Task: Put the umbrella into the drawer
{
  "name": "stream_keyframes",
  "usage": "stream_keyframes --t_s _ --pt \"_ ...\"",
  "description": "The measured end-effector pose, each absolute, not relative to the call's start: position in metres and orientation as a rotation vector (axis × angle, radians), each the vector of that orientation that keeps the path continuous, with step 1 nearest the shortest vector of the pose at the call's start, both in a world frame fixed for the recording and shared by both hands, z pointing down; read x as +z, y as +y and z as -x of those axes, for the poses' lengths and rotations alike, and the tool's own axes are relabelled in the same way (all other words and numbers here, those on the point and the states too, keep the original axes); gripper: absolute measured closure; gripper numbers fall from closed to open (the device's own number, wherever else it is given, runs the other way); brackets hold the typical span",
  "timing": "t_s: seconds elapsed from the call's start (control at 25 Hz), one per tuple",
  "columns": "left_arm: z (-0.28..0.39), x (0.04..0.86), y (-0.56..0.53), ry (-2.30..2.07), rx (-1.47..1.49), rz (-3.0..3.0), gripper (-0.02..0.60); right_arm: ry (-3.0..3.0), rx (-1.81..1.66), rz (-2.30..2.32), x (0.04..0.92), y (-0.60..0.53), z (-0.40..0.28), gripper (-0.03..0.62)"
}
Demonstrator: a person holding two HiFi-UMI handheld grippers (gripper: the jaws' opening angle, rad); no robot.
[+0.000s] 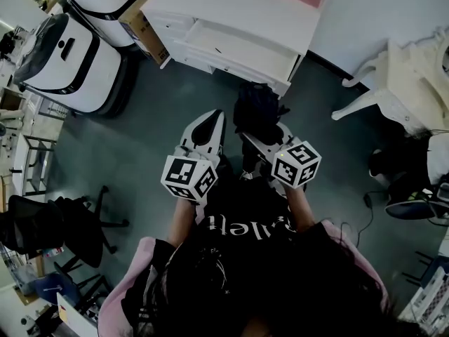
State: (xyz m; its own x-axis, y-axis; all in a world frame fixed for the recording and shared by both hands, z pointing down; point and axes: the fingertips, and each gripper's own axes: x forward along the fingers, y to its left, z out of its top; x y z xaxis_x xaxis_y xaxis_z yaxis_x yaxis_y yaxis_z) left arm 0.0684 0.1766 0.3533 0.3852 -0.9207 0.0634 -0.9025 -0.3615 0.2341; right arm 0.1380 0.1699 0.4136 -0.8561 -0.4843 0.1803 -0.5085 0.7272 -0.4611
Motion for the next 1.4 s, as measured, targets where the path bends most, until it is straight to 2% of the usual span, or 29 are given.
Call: stream_keyframes --t_s 0.88,1.4 --pt "-0.042 0.382 0.117 -1.592 -0.062 -2.365 0.565 -2.817 0.846 -0.800 0.439 0.115 -0.107 0.309" --pt "0.065 0.390 -0.011 -1.552 -0.033 -2.372 0.565 -2.753 0.926 -0.840 0.456 -0.005 -0.005 0.309"
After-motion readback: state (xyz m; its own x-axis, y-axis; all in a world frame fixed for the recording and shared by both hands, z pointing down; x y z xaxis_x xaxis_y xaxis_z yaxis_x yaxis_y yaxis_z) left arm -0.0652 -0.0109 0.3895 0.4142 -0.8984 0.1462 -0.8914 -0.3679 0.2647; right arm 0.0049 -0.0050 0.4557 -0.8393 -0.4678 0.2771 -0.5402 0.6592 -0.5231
